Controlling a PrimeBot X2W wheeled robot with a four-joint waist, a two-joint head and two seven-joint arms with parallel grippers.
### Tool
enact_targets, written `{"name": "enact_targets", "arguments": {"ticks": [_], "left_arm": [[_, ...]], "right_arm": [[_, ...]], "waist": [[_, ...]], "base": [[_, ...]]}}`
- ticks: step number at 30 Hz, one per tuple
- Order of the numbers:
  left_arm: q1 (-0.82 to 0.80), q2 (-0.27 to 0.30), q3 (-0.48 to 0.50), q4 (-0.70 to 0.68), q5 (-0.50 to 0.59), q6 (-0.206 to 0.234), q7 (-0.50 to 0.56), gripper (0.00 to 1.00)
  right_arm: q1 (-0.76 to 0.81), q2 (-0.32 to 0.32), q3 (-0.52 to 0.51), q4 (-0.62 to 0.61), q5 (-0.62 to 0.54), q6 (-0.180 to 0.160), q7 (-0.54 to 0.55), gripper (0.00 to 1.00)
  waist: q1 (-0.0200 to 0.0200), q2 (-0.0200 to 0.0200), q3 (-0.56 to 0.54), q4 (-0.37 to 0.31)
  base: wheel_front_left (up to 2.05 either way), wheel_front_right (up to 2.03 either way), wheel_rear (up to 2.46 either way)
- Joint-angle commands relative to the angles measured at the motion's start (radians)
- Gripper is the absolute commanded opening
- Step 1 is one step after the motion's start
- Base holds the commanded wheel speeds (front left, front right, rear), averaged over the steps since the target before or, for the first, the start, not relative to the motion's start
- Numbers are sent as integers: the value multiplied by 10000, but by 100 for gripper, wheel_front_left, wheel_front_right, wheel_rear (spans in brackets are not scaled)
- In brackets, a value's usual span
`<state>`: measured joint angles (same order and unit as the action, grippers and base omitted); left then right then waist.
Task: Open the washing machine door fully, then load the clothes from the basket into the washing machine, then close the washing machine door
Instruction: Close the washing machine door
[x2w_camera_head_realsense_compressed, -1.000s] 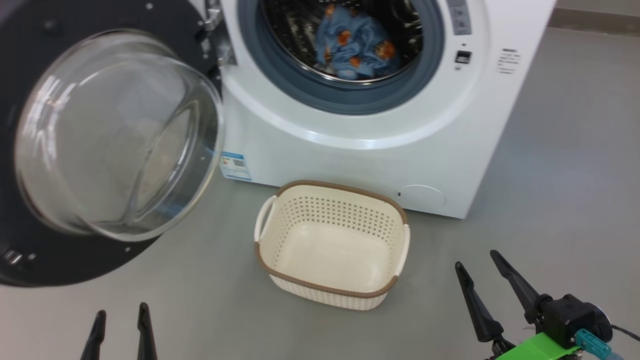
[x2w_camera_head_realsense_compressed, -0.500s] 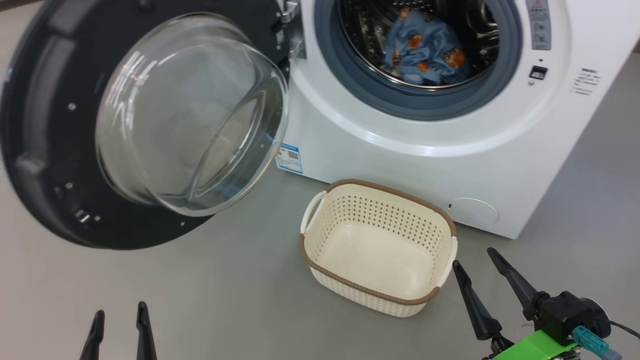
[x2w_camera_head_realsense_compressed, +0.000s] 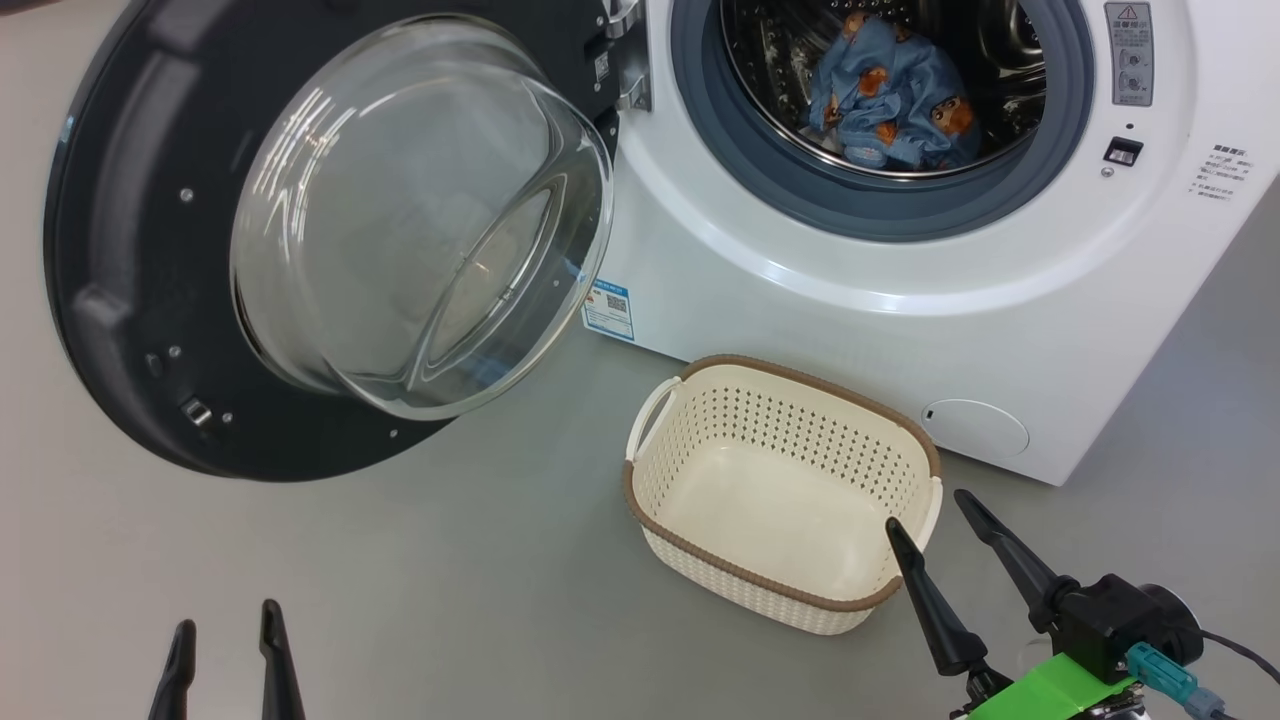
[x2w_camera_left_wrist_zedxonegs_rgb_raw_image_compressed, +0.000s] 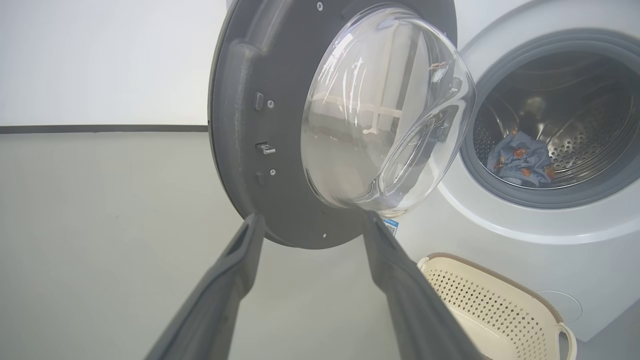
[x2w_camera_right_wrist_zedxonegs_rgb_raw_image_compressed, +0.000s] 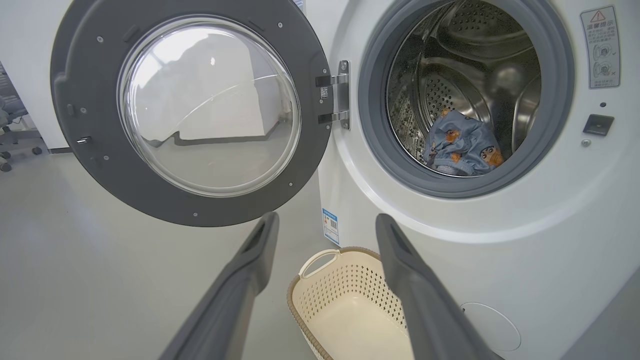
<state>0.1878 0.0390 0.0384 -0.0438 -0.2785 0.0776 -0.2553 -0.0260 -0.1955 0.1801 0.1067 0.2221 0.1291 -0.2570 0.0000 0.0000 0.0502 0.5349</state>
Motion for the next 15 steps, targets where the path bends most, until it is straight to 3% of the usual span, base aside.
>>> {"name": "enact_targets", "arguments": {"ticks": [1, 2, 3, 4, 5, 11, 15], "left_arm": [[-81, 112, 363, -328, -97, 109, -65, 100], [-73, 112, 374, -326, -140, 139, -65, 99], [-71, 112, 386, -319, -199, 169, -65, 65], [-72, 112, 397, -307, -277, 189, -65, 38], [-76, 112, 410, -290, -376, 194, -65, 1], [-141, 112, 1068, -51, -1638, 203, -65, 0], [-351, 112, 1957, 387, -2988, -143, -65, 0]], "right_arm": [[-388, -150, 251, -190, 28, 16, -48, 100], [-418, -158, 259, -175, 31, 16, -48, 100], [-446, -166, 269, -163, 34, 16, -48, 100], [-470, -174, 281, -158, 38, 16, -48, 100], [-490, -182, 294, -153, 42, 16, -48, 100], [-533, -171, 310, -148, 56, 16, -48, 100], [-449, -135, 271, -154, 57, 16, -48, 100]], "waist": [[0, 0, 34, 15], [0, 0, 53, 22], [0, 0, 73, 28], [0, 0, 94, 34], [0, 0, 110, 39], [0, 0, 136, 45], [0, 0, 124, 31]], "base": [[0, 0, 0], [0, 0, 0], [0, 0, 0], [0, 0, 0], [0, 0, 0], [0, 0, 0], [0, 0, 0]]}}
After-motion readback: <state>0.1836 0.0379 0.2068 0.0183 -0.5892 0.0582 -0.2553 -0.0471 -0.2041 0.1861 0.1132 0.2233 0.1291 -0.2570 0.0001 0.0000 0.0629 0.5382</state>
